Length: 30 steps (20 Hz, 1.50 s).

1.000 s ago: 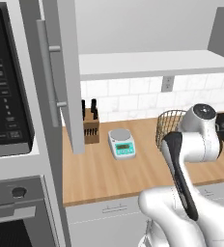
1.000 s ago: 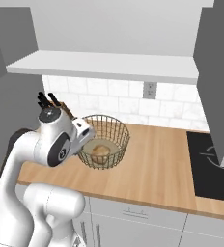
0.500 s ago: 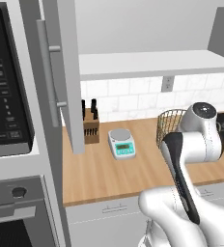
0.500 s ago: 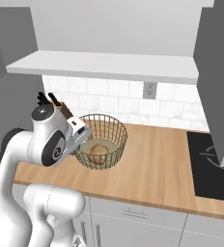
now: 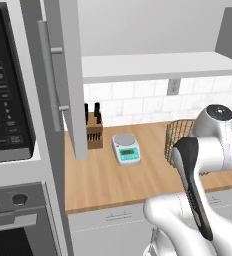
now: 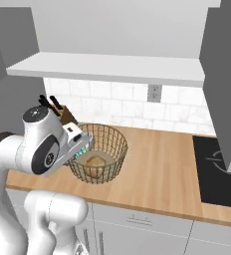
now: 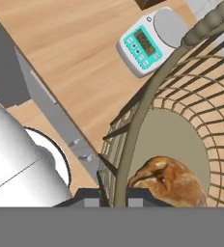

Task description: Open the cabinet, pick up the bread from the cabinet and place it in the basket. Then move the basket to the dining counter.

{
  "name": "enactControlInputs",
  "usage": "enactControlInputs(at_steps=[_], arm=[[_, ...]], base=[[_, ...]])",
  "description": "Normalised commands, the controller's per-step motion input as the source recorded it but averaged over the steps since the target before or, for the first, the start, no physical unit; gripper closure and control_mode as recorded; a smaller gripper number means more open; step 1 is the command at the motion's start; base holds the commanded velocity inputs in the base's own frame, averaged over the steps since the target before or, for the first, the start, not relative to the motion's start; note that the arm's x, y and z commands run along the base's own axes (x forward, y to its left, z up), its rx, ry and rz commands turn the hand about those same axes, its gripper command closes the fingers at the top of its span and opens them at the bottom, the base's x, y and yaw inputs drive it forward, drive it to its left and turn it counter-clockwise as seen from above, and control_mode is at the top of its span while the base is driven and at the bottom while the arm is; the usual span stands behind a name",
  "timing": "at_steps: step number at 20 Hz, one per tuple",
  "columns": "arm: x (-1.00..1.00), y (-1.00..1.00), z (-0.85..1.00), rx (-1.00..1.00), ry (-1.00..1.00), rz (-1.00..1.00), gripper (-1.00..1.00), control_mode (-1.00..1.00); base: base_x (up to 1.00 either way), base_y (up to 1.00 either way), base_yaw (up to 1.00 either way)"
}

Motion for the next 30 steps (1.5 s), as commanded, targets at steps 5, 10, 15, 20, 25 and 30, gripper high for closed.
enactControlInputs(at_steps=[5, 10, 15, 20, 25, 30], arm=[[-0.4, 0.13, 0.0, 0.0, -0.04, 0.0, 1.0, 1.0], [0.0, 0.0, 0.0, 0.0, 0.0, 0.0, 1.0, 1.0], [0.0, 0.0, 0.0, 0.0, 0.0, 0.0, 1.0, 1.0], [0.0, 0.0, 0.0, 0.0, 0.0, 0.0, 1.0, 1.0], [0.0, 0.0, 0.0, 0.0, 0.0, 0.0, 1.0, 1.0], [0.0, 0.0, 0.0, 0.0, 0.0, 0.0, 1.0, 1.0]], base=[[-0.56, 0.05, 0.0], [-0.99, 0.01, 0.0], [-0.53, 0.22, -0.4], [0.0, 0.34, -0.89], [0.0, 0.32, -0.93], [0.01, 0.06, -0.91]])
